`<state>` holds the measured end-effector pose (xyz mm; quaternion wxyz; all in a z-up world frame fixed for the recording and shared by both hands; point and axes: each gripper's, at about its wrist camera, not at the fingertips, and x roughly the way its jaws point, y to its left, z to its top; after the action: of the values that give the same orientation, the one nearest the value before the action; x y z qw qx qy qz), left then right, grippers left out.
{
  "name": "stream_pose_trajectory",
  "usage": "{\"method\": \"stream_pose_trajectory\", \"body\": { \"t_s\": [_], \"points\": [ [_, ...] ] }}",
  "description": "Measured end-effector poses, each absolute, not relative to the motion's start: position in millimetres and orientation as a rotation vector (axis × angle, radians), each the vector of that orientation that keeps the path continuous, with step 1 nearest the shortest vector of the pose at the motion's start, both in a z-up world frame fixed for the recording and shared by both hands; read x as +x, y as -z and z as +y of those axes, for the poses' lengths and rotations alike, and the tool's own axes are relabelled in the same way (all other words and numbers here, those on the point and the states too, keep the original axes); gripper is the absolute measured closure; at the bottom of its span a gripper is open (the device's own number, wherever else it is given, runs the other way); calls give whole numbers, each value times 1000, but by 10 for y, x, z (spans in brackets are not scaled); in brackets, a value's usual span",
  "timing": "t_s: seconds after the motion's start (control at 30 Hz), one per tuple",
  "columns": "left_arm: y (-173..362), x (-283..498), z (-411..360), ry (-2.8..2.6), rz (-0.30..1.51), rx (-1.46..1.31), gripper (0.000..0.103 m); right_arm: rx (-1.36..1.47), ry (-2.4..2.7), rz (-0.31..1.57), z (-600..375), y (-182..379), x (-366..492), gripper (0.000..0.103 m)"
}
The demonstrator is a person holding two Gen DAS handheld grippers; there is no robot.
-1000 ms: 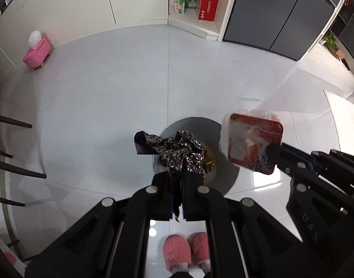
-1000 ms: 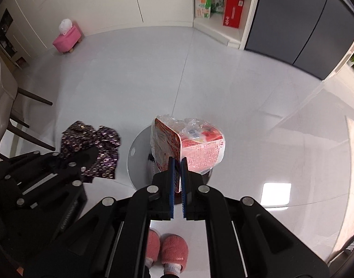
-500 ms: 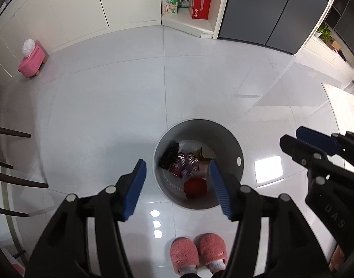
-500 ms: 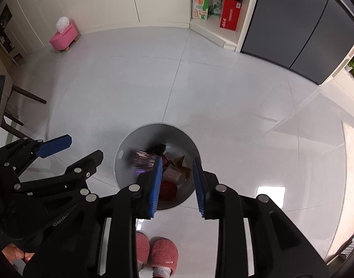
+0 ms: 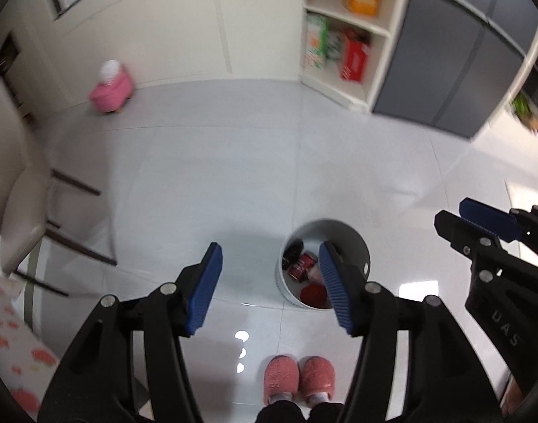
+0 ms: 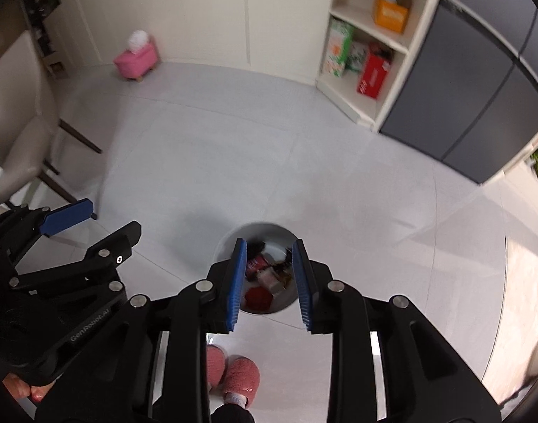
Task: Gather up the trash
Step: 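Swing both open tools back toward the table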
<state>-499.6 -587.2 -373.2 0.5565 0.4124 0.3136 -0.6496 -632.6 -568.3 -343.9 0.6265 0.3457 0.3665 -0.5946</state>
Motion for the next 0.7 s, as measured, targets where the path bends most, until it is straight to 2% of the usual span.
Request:
{"method": "stream_pose_trajectory", "body": {
  "t_s": [0.13,0.4,0.47,0.7],
  "points": [
    [3146,-4622,-5642,1426,732,857,41,684,1266,836,-5596,2880,-5957,77],
    [2307,-3687,-4864,1140,720,672,40,442,979,821,-5319,2057,-5003,77],
    [2160,-3396,-4558,1055,729,608,37,373,889,814,-5200,1908,-4677,77],
    [1861,-2478,-3423,729,778,402,37,199,565,815,-4539,1638,-3529,77]
  ]
}}
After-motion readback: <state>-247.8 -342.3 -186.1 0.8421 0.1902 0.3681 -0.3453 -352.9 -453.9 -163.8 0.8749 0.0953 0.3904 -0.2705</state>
